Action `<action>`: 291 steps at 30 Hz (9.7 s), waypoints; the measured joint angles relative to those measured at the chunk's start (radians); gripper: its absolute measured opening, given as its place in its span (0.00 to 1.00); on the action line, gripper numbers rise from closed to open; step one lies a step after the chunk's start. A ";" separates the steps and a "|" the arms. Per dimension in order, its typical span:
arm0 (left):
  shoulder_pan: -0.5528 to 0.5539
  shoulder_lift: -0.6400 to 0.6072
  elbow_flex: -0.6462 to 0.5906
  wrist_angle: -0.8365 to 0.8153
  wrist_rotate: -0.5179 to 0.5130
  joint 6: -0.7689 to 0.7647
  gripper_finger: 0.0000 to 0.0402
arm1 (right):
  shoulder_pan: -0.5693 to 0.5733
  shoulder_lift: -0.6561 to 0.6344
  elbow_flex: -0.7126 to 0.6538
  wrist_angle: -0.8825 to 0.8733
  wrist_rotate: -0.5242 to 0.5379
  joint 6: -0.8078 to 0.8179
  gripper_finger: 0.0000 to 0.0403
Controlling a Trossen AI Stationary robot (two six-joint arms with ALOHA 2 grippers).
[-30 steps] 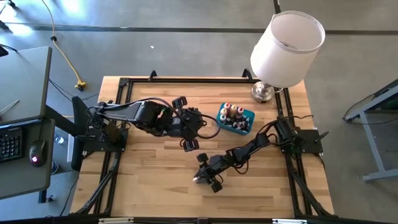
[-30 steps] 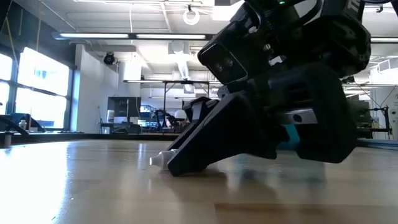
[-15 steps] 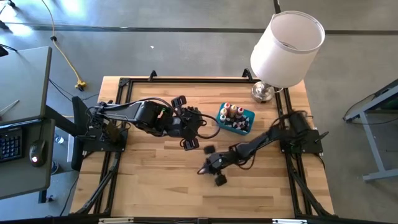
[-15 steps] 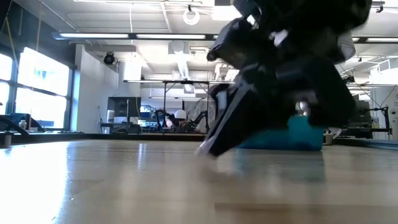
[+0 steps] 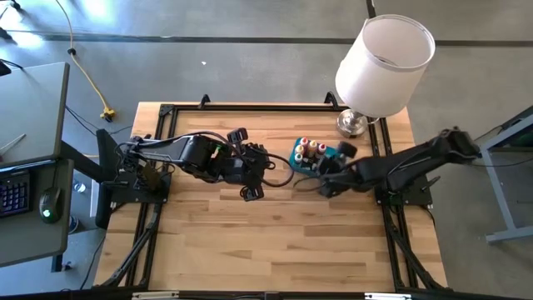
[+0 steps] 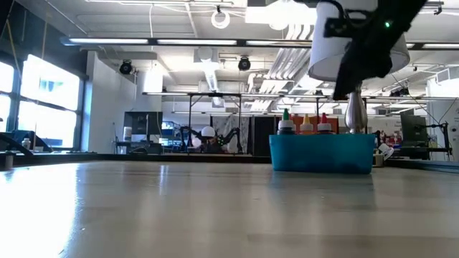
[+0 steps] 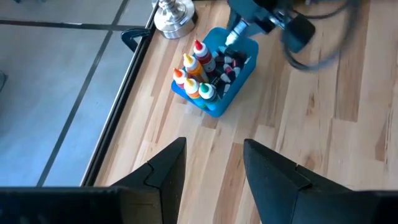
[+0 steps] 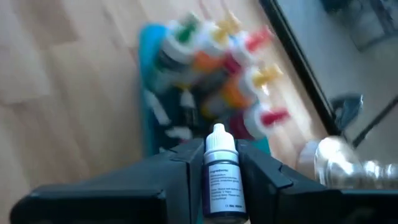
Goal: Pick & Place food coloring
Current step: Put the small purple food coloring bottle into the blue bin, then return to Home Position
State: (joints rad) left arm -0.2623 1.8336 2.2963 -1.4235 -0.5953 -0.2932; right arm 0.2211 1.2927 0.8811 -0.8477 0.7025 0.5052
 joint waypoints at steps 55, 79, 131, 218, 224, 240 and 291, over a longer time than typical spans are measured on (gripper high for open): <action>-0.304 -1.705 -2.178 1.529 -0.015 0.485 0.38 | -0.015 -1.160 -0.740 0.936 -0.392 -0.668 0.36; -0.045 -1.793 -2.279 1.484 0.164 0.364 0.38 | -0.015 -1.220 -0.870 0.915 -0.426 -0.555 0.36; -0.045 -1.794 -2.281 1.481 0.165 0.366 0.38 | -0.016 -1.220 -0.871 0.919 -0.422 -0.592 0.36; -0.045 -1.794 -2.281 1.481 0.165 0.365 0.38 | -0.016 -1.220 -0.871 0.919 -0.422 -0.592 0.36; -0.046 -1.794 -2.281 1.481 0.165 0.365 0.38 | -0.016 -1.220 -0.871 0.919 -0.422 -0.592 0.36; -0.045 -1.794 -2.281 1.480 0.165 0.366 0.38 | -0.015 -1.220 -0.871 0.919 -0.422 -0.592 0.36; -0.046 -1.794 -2.281 1.480 0.165 0.366 0.38 | -0.016 -1.220 -0.871 0.919 -0.422 -0.592 0.36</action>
State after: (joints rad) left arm -0.3078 0.0399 0.0154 0.0568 -0.4301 0.0725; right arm 0.2056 0.0724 0.0097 0.0715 0.2806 -0.0866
